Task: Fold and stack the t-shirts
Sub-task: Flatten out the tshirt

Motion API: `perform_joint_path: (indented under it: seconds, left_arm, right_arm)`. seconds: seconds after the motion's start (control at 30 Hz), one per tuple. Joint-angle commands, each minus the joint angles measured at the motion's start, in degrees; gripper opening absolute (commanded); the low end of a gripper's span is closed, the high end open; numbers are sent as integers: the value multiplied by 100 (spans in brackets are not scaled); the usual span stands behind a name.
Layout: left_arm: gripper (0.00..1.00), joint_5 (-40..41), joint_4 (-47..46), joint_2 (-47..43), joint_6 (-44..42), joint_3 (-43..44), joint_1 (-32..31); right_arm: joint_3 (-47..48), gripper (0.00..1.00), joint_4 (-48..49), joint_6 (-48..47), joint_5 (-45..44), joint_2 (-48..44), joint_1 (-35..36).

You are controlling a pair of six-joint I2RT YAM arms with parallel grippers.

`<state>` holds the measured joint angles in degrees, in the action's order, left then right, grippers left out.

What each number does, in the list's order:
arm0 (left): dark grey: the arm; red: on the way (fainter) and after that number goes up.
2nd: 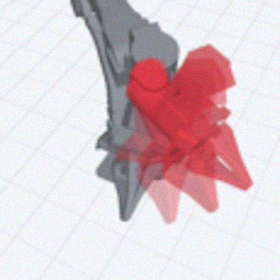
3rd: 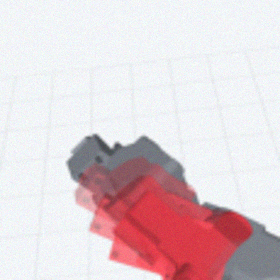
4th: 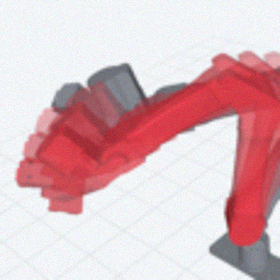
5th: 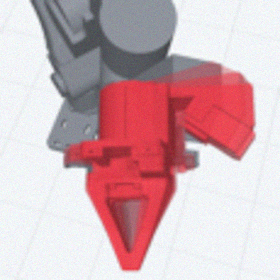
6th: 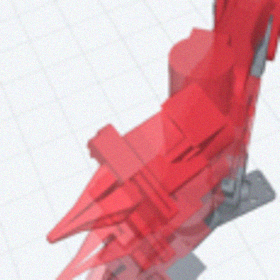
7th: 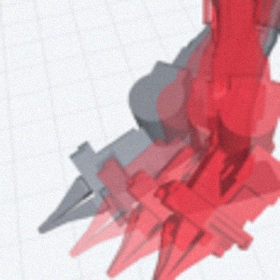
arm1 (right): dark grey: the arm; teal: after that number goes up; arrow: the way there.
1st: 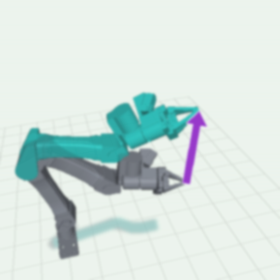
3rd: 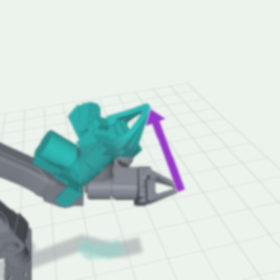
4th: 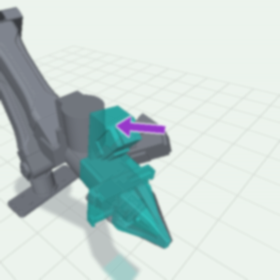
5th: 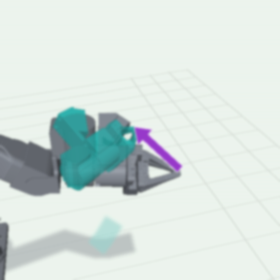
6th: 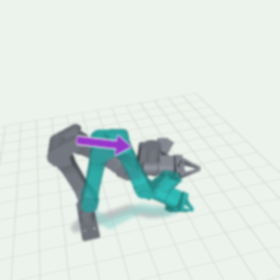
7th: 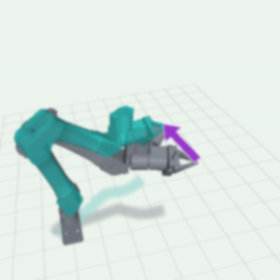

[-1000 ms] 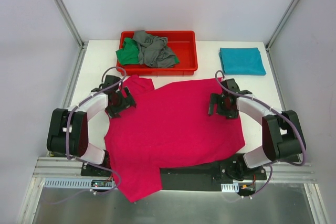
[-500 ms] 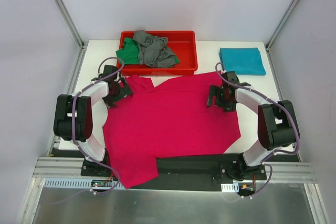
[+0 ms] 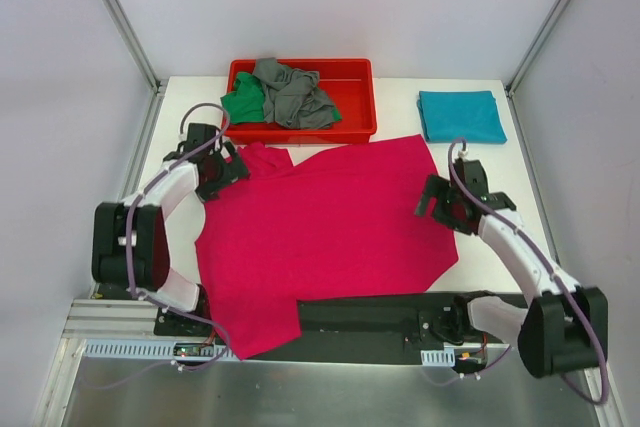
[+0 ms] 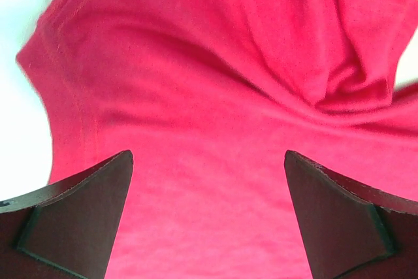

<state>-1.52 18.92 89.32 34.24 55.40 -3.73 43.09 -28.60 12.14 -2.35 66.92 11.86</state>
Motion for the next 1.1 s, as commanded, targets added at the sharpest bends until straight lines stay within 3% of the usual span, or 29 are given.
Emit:
perform_joint_path:
  seconds: [0.0,0.13,0.4,0.53,0.63,0.87,1.07]
  left_arm:
    - [99,-182,86,-1090,12,-642,-40]
    - [99,-252,-2,-1846,206,-1346,-93]
    - [99,-270,-99,-2832,294,-2050,-111]
    - [99,-296,-99,-2920,259,-2059,-111]
    - [99,-305,-99,-2938,250,-2068,-111]
    - [99,-165,-99,-2929,241,-2068,-111]
    - [99,-42,-99,-2832,259,-2050,-111]
  right_arm:
    - [-730,96,-795,613,-310,-880,-26]
    - [-1398,97,-1016,1061,-336,-1522,-34]
    - [-2085,80,-938,1458,-107,-2147,-34]
    - [-2016,43,-708,1458,111,-1981,-26]
    - [-1814,26,-936,1361,121,-1910,-17]
    - [-1102,15,-1078,1369,421,-1902,501]
    - [-487,12,-200,1423,429,-665,1107]
